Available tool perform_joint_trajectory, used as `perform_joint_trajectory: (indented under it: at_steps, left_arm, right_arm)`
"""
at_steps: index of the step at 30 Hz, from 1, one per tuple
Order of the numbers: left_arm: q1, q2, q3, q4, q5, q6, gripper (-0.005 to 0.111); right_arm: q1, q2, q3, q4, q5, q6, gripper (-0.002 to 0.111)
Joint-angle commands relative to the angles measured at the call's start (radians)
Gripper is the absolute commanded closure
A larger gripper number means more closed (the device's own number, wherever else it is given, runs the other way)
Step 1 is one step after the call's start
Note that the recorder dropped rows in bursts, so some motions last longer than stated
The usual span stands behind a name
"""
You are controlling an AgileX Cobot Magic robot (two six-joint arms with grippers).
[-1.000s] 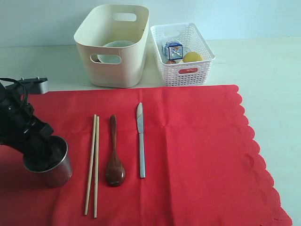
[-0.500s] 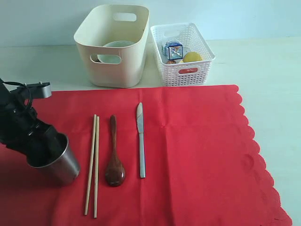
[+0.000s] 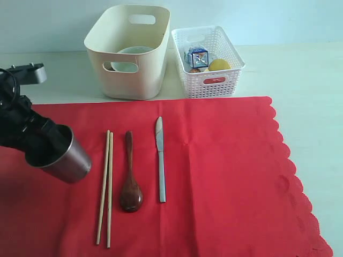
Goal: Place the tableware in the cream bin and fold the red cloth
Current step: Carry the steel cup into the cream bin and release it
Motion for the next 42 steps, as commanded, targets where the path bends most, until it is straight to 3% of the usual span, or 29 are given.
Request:
perform_joint_trajectory:
  at_steps: [1, 18, 23, 42]
  left_arm:
    - [-0.003, -0.048, -0.048, -0.017, -0.001, -0.002, 0.107]
    - [-0.003, -0.041, -0.365, -0.111, -0.186, -0.002, 0.107]
    - [-0.003, 0.068, -0.511, -0.122, -0.181, -0.002, 0.107]
    - [-0.003, 0.404, -0.862, -0.136, -0.161, -0.002, 0.107]
  right_arm:
    - [-0.004, -0.005, 0.005, 0.004, -0.01, 0.001, 0.081]
    - [-0.004, -0.005, 0.005, 0.004, -0.01, 0.001, 0.081]
    - [-0.004, -0.005, 0.005, 0.004, -0.01, 0.001, 0.081]
    - [-0.004, -0.005, 0.005, 0.0, -0.01, 0.001, 0.081]
